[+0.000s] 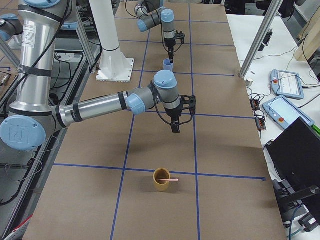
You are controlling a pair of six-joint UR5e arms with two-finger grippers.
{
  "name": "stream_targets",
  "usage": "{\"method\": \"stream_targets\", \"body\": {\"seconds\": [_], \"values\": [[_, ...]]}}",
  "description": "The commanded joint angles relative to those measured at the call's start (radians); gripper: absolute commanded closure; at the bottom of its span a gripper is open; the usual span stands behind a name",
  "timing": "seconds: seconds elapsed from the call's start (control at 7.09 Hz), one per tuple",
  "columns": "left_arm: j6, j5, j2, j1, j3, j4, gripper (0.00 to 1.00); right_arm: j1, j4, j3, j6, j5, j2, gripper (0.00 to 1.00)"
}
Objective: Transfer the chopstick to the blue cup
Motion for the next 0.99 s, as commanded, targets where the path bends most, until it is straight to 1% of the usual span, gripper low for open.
{"method": "stream_targets", "body": {"seconds": [0.0, 0.14, 0.28, 0.56, 0.71, 0.85], "values": [[0.232, -0.149, 0.109, -0.183, -0.171, 0.117, 0.02, 0.000, 0.000, -0.004, -0.005, 0.000, 0.000, 0.00], [0.392, -0.214, 0.209, -0.285, -0.220, 0.125, 0.02, 0.002, 0.000, -0.006, -0.015, -0.002, -0.001, 0.00], [0.610, -0.281, 0.289, -0.413, -0.225, 0.127, 0.02, 0.003, 0.000, -0.003, -0.021, -0.003, -0.009, 0.00], [1.092, -0.369, 0.464, -0.673, -0.189, 0.128, 0.02, 0.056, 0.000, -0.009, -0.119, 0.000, -0.050, 0.00], [1.365, -0.429, 0.534, -0.814, -0.107, 0.119, 0.02, 0.102, 0.000, -0.007, -0.147, -0.003, -0.085, 0.00], [1.584, -0.484, 0.552, -0.942, 0.010, 0.113, 0.02, 0.150, 0.000, -0.013, -0.222, -0.008, -0.124, 0.00]]}}
